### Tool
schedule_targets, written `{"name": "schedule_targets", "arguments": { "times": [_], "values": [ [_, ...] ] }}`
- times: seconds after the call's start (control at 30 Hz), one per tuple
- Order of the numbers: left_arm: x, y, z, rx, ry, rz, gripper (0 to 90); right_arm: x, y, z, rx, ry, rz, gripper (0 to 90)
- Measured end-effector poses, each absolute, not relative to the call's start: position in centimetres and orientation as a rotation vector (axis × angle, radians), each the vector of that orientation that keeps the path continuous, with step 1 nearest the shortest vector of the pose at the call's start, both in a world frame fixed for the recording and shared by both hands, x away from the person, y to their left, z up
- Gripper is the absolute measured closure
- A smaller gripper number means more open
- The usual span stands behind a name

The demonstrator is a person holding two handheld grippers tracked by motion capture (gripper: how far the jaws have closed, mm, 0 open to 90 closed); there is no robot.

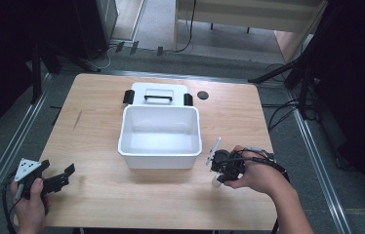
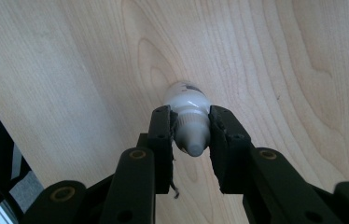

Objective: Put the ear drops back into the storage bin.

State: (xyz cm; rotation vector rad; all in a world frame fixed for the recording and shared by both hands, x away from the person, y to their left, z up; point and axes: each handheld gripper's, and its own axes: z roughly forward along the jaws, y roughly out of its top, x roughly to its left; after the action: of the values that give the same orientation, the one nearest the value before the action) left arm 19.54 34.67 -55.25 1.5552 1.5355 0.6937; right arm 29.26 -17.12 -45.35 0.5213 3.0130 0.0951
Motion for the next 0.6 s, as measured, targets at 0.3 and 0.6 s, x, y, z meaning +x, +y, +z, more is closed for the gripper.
{"name": "schedule_targets", "arguments": {
  "times": [0.3, 0.6],
  "values": [
    [19.5, 34.7, -55.2, 1.556, 1.535, 0.692, 7.3, 29.2, -16.6, -44.8, 0.434, 3.051, 0.01, 72.1],
    [19.5, 34.6, -55.2, 1.555, 1.534, 0.694, 7.3, 29.7, -15.3, -40.9, 0.41, 3.042, 0.023, 72.1]
  ]
}}
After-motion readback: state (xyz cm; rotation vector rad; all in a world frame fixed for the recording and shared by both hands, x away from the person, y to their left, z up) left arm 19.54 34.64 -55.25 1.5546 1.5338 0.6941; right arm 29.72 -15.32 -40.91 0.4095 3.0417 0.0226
